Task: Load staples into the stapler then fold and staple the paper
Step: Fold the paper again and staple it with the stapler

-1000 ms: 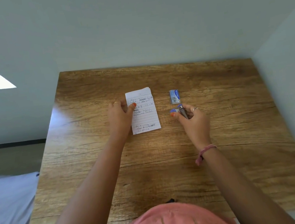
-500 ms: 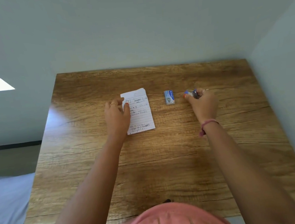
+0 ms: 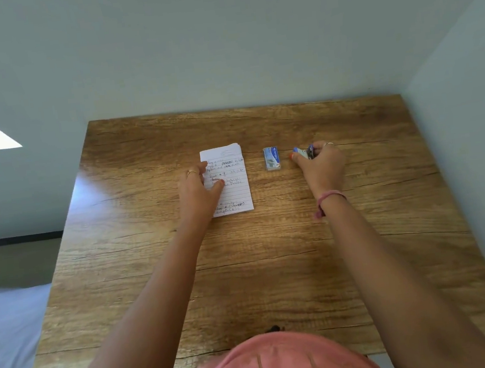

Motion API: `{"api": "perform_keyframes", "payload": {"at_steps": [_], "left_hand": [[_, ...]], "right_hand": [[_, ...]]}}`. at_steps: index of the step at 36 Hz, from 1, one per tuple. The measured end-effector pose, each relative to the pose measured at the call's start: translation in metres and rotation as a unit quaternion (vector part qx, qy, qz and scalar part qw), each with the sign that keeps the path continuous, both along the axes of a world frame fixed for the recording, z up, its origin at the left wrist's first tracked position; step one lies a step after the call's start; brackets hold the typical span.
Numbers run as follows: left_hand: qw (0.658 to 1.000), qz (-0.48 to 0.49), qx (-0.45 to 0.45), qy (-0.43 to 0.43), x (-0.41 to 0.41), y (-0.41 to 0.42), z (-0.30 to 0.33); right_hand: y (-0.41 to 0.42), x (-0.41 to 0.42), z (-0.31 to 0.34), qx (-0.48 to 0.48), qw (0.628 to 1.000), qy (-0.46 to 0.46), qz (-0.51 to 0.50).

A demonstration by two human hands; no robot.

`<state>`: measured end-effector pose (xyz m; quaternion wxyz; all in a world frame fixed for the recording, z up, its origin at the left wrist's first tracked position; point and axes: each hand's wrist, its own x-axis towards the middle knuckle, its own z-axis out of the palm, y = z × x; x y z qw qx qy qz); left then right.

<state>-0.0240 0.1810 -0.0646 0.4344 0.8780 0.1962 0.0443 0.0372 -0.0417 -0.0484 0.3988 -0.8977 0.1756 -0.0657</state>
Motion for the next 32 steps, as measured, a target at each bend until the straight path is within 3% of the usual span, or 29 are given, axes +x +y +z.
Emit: {"api": "perform_keyframes", "payload": {"at_steps": [18, 23, 27, 32], "left_hand": [[0.999, 0.012, 0.014, -0.036, -0.005, -0.004, 0.004], [0.997, -0.019, 0.056, -0.055, -0.014, -0.009, 0.007], [0.991, -0.055, 0.080, -0.093, -0.024, -0.018, 0.009], [0.971, -0.119, 0.158, -0.133, -0.035, -0.029, 0.013]], "right_hand": [[-0.012, -0.010, -0.006, 0.003, 0.999, -0.006, 0.051], [-0.014, -0.033, -0.002, -0.080, 0.993, -0.046, 0.073], [-0.009, -0.053, 0.002, -0.151, 0.971, -0.104, 0.156], [0.005, -0.075, 0.001, -0.219, 0.915, -0.178, 0.290]]}}
